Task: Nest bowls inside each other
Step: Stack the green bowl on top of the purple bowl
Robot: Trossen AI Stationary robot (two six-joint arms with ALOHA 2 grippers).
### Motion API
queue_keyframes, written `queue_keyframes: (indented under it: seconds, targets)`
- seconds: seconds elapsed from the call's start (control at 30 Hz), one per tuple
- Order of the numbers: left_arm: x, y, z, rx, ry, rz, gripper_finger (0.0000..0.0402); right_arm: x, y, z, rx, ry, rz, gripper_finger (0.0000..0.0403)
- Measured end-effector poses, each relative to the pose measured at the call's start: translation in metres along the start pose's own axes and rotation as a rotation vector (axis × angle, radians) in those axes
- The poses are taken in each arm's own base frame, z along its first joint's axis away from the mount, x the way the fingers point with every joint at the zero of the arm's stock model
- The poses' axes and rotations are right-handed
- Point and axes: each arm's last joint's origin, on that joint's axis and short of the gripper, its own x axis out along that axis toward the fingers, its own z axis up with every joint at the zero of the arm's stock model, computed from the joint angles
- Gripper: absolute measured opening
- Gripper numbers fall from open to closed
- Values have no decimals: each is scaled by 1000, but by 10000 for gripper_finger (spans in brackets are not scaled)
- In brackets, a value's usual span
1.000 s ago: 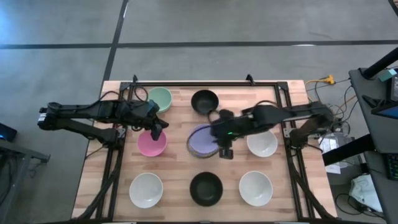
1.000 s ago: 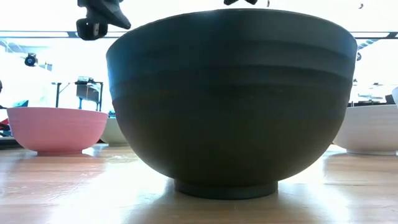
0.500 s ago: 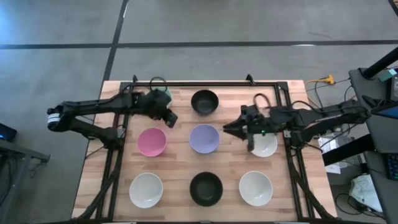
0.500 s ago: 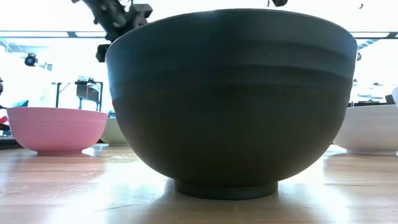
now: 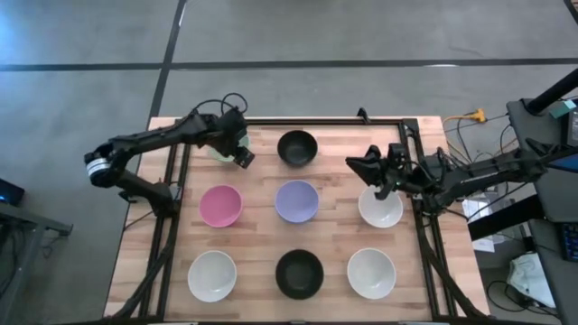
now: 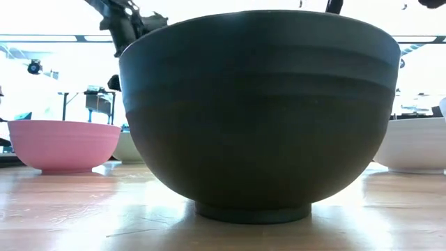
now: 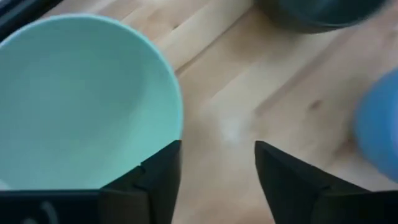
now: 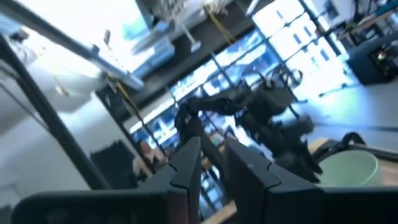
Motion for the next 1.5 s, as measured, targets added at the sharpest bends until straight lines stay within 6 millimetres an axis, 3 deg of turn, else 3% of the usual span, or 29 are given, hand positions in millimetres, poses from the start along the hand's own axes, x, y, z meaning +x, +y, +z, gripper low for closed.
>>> queue_keyframes:
  seconds: [0.23,0.4,0.53,0.73,0.9,1.07,1.27,1.5]
  targets:
    - [41,12,14,53,128,60,206,-8,-13,0,26,-64,-25,68]
    - [63,16,15,68,199,88,195,-9,-16,-1,49,-67,-34,68]
    - [73,17,12,108,249,89,141,-9,-16,-1,48,-67,-34,68]
    - [68,17,10,136,262,76,14,-9,-16,0,49,-68,-33,68]
    - [44,14,7,112,236,12,6,-9,-16,-1,50,-62,-23,68]
    - [-8,1,-3,87,106,-167,2,-10,-16,-3,44,-27,8,68]
    - [-80,-23,-33,196,-138,-378,1,-15,-24,-18,63,69,21,68]
    - [-135,-60,-62,289,-463,-760,1,-24,-31,-23,124,6,74,68]
